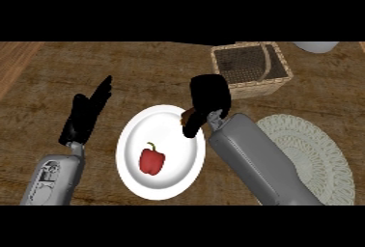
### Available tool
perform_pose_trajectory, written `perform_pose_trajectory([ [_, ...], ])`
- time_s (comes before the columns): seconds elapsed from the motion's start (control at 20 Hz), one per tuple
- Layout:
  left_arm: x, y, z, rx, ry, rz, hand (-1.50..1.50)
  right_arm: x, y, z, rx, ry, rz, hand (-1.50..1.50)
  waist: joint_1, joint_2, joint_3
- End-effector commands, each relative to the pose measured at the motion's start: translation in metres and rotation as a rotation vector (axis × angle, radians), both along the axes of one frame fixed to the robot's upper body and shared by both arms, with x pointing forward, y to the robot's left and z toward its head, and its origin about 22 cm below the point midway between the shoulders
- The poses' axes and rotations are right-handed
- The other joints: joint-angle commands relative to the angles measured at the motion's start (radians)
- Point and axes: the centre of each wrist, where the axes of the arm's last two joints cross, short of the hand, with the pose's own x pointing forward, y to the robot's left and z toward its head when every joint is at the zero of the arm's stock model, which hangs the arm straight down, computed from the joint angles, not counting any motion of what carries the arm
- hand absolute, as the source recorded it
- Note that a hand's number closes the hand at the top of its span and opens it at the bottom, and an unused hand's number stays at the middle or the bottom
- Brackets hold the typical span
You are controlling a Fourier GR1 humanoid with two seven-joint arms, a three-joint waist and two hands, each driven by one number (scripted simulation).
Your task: Pick the sweet potato from the placemat and place it in the basket
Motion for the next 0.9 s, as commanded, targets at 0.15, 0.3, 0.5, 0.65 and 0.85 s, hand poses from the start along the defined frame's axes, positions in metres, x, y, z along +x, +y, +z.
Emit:
perform_pose_trajectory([
  [0.15, 0.005, -0.015, 0.003, 0.009, -0.003, -0.03, 0.0, 0.004, 0.047, 0.055, 0.243, -0.066, -0.023, 1.5, 0.031, 0.005, 0.002],
  [0.3, 0.004, -0.01, -0.004, -0.004, -0.003, -0.036, 0.0, -0.001, 0.061, 0.098, 0.394, -0.118, -0.022, 1.5, 0.024, 0.002, 0.0],
  [0.5, 0.005, -0.014, -0.009, 0.004, 0.004, -0.027, 0.0, -0.017, 0.077, 0.157, 0.642, -0.225, -0.037, 1.5, 0.028, -0.004, -0.001],
  [0.65, 0.006, -0.013, -0.004, 0.004, 0.0, 0.002, 0.0, -0.024, 0.092, 0.19, 0.736, -0.303, -0.06, 1.5, -0.003, -0.007, -0.001],
  [0.85, 0.01, 0.002, -0.005, 0.0, 0.01, 0.028, 0.0, -0.043, 0.117, 0.245, 0.787, -0.382, -0.05, 1.5, -0.034, -0.009, -0.002],
])
